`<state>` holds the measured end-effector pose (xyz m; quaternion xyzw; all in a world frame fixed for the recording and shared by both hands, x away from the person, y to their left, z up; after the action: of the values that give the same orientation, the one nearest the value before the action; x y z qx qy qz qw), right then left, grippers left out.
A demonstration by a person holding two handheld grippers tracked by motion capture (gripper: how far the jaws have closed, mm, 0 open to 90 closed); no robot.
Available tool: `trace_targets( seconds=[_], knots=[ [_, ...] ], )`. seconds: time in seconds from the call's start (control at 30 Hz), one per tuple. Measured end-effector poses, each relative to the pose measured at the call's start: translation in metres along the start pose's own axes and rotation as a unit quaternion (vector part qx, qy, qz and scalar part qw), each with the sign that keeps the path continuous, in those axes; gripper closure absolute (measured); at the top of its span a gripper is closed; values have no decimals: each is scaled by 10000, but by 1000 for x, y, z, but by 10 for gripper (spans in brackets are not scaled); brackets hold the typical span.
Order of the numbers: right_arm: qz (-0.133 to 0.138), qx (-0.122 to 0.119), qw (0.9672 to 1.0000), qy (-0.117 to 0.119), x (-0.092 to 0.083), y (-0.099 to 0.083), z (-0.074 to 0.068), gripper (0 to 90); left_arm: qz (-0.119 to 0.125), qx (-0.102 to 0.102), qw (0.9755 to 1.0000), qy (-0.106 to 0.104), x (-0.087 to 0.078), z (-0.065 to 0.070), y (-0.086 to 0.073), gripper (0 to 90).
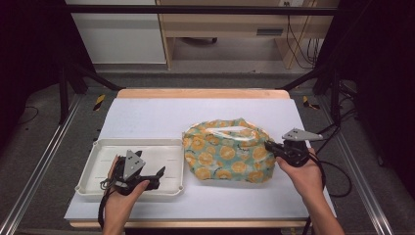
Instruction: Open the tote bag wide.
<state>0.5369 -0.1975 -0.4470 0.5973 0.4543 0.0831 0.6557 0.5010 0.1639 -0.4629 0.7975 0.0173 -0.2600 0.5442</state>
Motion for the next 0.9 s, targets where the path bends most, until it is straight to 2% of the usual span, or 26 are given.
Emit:
trace_targets(
  seconds=[0.03,0.07,0.1,0.13,0.2,0.23,0.3,0.4,0.43,0.47,0.53,0.57,0.6,0.63,0.67,0.7,0.73,0.77,0.83,0.87,0.9],
  knots=[
    [0,0,10000,0,0,0,0,881,0,0,10000,0,0,0,0,96],
    [110,-120,9997,167,-6,-3,-12,883,-4,61,10000,-57,3,4,5,101],
    [110,-120,9997,167,-6,-3,-12,883,-1,91,9999,-140,5,7,11,101],
    [179,-213,9992,300,-11,-7,-23,886,-8,173,9994,-293,12,12,21,101],
    [210,-285,9981,496,-15,-13,-34,889,-73,358,9990,-256,21,14,30,103],
    [179,-346,9977,559,-16,-18,-39,890,-73,358,9990,-256,21,14,30,110],
    [96,-456,9969,628,-17,-27,-46,891,-156,478,9982,-329,36,19,41,118],
    [90,-499,9962,704,-17,-33,-50,892,-222,597,9973,-374,45,21,46,121],
    [68,-556,9958,730,-17,-39,-51,893,-326,656,9960,-519,53,27,49,123],
    [68,-556,9958,730,-17,-39,-51,893,-326,656,9960,-519,53,27,49,126],
    [158,-544,9955,760,-17,-43,-50,893,-356,672,9955,-564,59,33,53,135],
    [282,-478,9953,795,-18,-46,-48,894,-406,809,9943,-559,64,37,56,140],
    [282,-478,9953,795,-18,-46,-48,894,-406,809,9943,-559,64,37,56,149],
    [315,-444,9952,815,-18,-49,-47,894,-444,724,9935,-753,69,43,59,156],
    [317,-464,9951,807,-19,-50,-47,894,-454,665,9931,-851,71,47,61,177],
    [328,-462,9952,799,-20,-52,-46,894,-496,720,9924,-870,74,49,61,196],
    [328,-462,9952,799,-20,-52,-46,894,-496,720,9924,-870,74,49,61,241],
    [362,-446,9952,792,-21,-54,-46,894,-629,754,9909,-920,78,53,59,351],
    [354,-405,9956,766,-23,-57,-44,894,-702,709,9892,-1072,79,59,57,447],
    [365,-385,9957,763,-23,-58,-43,893,-714,812,9880,-1103,78,62,56,564],
    [353,-402,9958,745,-24,-59,-42,893,-689,865,9885,-1028,77,62,55,635]
  ],
)
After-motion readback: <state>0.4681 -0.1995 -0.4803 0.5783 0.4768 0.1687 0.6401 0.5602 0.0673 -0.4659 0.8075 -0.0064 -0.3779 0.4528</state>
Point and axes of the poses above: each handheld gripper's, and its own axes: x roughly forward along the jaws, y roughly out of its top, z roughly to its right, the point moved 10 cm from there along x, roughly forward along the jaws, and after that the axes turned 11 degrees about y, right-handed, at the moved point
